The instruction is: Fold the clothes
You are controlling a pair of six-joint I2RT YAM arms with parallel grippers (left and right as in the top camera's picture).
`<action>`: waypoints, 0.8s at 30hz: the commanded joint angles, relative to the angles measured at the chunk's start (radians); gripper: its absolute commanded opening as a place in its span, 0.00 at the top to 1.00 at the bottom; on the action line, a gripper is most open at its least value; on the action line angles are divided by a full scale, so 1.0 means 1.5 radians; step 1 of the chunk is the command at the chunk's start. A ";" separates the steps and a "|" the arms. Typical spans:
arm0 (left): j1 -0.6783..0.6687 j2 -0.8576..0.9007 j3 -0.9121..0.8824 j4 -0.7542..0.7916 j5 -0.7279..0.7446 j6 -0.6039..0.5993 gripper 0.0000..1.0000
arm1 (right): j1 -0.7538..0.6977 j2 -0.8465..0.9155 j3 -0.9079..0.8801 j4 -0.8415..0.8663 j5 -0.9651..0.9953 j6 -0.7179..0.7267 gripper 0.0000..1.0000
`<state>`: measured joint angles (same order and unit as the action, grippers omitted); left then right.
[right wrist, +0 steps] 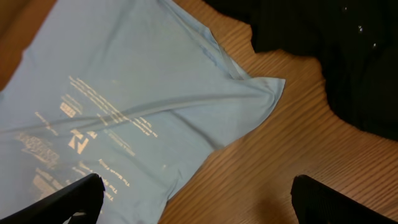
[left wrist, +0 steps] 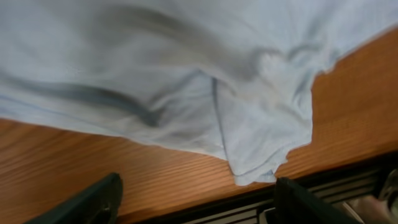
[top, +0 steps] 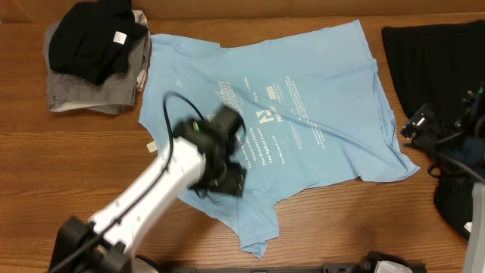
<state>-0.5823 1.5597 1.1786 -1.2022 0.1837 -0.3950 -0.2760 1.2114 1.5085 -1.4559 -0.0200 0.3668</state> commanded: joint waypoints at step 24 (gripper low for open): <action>-0.149 -0.006 -0.281 0.260 0.048 0.024 0.44 | 0.001 0.062 -0.020 0.025 -0.003 0.003 0.00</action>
<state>-0.8108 1.5452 0.7753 -0.8295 0.2440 -0.4126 -0.2756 1.3067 1.4788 -1.4231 -0.0223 0.3660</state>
